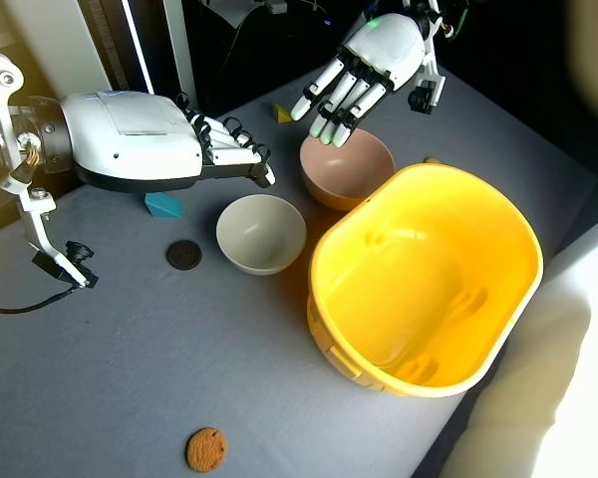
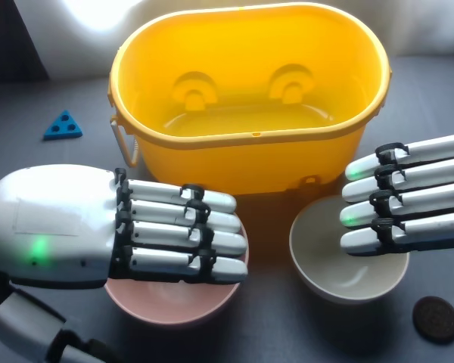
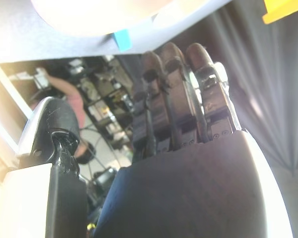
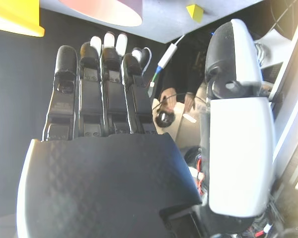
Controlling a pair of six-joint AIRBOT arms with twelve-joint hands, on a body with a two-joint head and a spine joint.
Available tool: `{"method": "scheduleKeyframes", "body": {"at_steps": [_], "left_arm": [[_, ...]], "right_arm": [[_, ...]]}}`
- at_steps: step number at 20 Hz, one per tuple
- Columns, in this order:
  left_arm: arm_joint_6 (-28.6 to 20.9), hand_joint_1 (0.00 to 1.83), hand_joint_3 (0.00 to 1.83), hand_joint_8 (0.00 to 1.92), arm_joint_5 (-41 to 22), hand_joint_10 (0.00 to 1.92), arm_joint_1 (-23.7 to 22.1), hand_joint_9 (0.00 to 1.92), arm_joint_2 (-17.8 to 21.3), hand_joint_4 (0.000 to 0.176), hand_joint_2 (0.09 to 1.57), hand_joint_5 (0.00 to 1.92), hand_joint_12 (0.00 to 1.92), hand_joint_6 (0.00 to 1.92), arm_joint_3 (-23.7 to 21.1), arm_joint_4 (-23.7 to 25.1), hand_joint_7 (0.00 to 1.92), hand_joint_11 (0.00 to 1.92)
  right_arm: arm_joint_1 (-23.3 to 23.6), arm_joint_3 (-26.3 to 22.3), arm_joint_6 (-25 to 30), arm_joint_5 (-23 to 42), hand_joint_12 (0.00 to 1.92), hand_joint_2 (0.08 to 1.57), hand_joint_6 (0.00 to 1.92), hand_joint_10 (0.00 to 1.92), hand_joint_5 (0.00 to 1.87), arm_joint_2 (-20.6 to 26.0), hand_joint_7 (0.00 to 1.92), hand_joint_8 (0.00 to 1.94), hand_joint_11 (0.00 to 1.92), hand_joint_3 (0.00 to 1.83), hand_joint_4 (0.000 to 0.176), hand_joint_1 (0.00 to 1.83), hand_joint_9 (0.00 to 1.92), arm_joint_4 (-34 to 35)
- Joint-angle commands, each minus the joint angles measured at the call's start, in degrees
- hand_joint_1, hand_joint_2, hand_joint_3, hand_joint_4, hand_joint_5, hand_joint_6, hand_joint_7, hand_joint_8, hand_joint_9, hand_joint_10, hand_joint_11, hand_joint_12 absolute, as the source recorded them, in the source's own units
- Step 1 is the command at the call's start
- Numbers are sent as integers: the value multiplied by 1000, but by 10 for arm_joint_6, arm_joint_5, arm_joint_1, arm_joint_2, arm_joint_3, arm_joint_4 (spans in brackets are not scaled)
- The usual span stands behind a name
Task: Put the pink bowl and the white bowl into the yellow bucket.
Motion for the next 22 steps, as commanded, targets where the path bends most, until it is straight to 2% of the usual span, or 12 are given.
{"method": "scheduleKeyframes", "body": {"at_steps": [1,3,6,7,9,10,11,14,18,20,21,22], "left_arm": [[0,0,10,6,-48,7,-1,34,6,0,1208,96,9,7,2,-37,77,12],[0,0,12,7,-47,9,-6,46,6,0,1223,107,18,8,0,-38,90,24],[1,0,4,9,-44,15,-9,95,6,0,1223,163,34,14,-4,-37,143,47],[1,0,4,1,-44,3,-9,80,6,0,1227,152,29,3,-4,-37,131,23],[1,0,0,15,-45,15,-9,119,6,0,1218,191,44,14,-4,-37,177,41],[1,0,1,9,-45,4,-9,156,6,0,1211,224,232,4,-4,-37,209,7],[1,0,0,2,-45,0,-9,146,6,0,1198,204,256,0,-4,-37,196,1],[1,0,0,1,-45,0,-9,52,6,0,1192,83,33,0,-4,-35,78,0],[-21,0,2,3,-31,2,-27,42,7,0,1198,75,1,4,-6,-5,68,0],[-15,0,5,7,-32,10,-33,99,8,0,1217,148,37,9,-6,-5,141,50],[-14,0,0,3,-32,2,-35,116,10,0,1224,165,221,6,-6,-3,162,1],[-16,0,0,4,-30,4,-41,129,11,0,1223,179,284,4,-6,0,173,0]], "right_arm": [[3,-1,-1,39,258,1171,2,4,87,5,76,1,0,15,0,106,59,39],[1,-1,-9,37,189,1164,3,0,101,5,79,1,0,3,0,62,49,39],[-12,0,-49,-1,424,1108,5,11,188,5,183,6,0,0,0,138,148,39],[-17,1,-58,-2,294,1122,1,3,127,5,121,2,0,1,0,104,92,39],[-28,4,-71,-10,233,1127,2,2,129,2,106,1,0,2,0,63,74,39],[-33,6,-78,-18,218,1125,2,3,132,-1,106,2,0,1,0,35,71,41],[-42,10,-90,-24,260,1117,5,9,149,-6,129,6,0,0,0,59,100,45],[-58,22,-101,-35,385,1084,8,7,183,-17,152,6,0,0,0,156,110,59],[-61,40,-101,-50,466,1077,9,12,205,-33,181,9,0,0,0,147,139,70],[-59,45,-103,-53,413,1098,15,3,201,-38,160,4,0,2,0,138,126,72],[-59,46,-106,-54,518,1102,9,11,212,-40,199,9,0,2,0,143,164,72],[-58,46,-112,-56,475,1116,5,7,209,-41,195,5,0,5,0,142,162,72]]}}
